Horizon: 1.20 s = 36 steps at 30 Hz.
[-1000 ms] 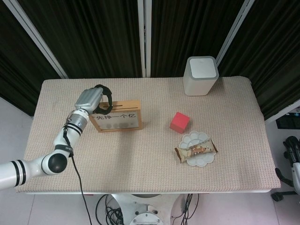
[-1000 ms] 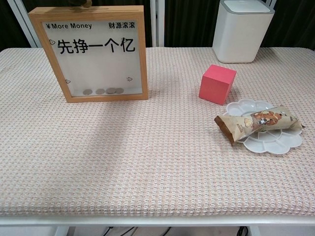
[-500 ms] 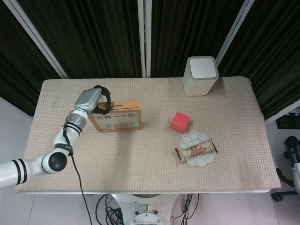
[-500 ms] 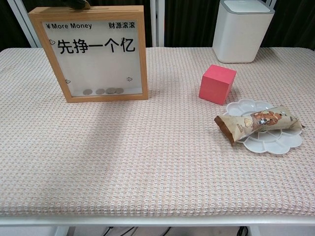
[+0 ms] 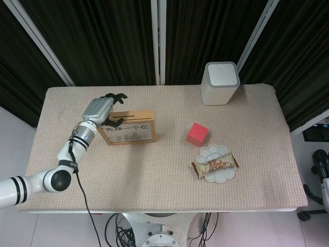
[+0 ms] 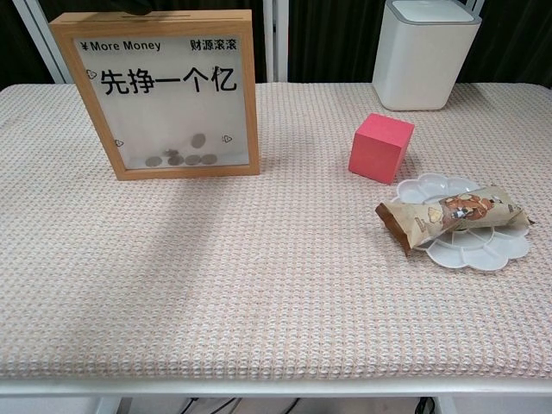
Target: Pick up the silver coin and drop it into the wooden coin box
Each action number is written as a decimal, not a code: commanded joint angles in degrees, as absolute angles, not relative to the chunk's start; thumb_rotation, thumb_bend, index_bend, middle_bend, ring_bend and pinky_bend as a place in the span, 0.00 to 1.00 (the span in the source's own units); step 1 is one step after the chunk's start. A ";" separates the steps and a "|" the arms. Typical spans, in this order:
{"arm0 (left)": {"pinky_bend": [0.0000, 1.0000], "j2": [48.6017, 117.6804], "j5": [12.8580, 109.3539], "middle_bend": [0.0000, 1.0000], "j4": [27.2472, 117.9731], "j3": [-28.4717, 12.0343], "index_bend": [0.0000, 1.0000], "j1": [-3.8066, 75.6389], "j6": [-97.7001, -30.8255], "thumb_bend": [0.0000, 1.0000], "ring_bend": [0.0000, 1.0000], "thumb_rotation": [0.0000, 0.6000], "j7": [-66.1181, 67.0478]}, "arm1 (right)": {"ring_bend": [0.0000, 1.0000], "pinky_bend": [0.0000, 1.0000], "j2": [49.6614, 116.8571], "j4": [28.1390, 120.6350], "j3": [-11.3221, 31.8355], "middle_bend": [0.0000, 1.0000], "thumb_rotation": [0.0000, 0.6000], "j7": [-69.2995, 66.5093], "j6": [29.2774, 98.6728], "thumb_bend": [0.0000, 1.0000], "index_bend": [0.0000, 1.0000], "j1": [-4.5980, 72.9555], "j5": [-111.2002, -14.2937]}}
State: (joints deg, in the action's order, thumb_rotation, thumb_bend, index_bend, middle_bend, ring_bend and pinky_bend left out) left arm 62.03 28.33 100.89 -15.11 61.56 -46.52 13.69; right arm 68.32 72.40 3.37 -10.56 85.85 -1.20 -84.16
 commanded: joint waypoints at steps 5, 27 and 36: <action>0.22 57.76 41.92 0.22 110.38 -16.16 0.20 55.10 -57.43 0.31 0.12 1.00 11.77 | 0.00 0.00 68.29 72.17 3.37 0.00 1.00 -10.92 85.95 0.24 0.00 -1.36 -84.02; 0.10 67.40 88.08 0.07 80.64 9.28 0.11 11.08 -95.94 0.16 0.00 1.00 3.84 | 0.00 0.00 68.13 76.71 1.98 0.00 1.00 -5.11 91.24 0.21 0.00 -2.72 -88.49; 0.10 67.56 88.39 0.07 79.51 7.92 0.11 9.26 -93.67 0.17 0.00 1.00 0.98 | 0.00 0.00 68.80 79.03 1.83 0.00 1.00 -1.37 90.26 0.21 0.00 -1.00 -90.39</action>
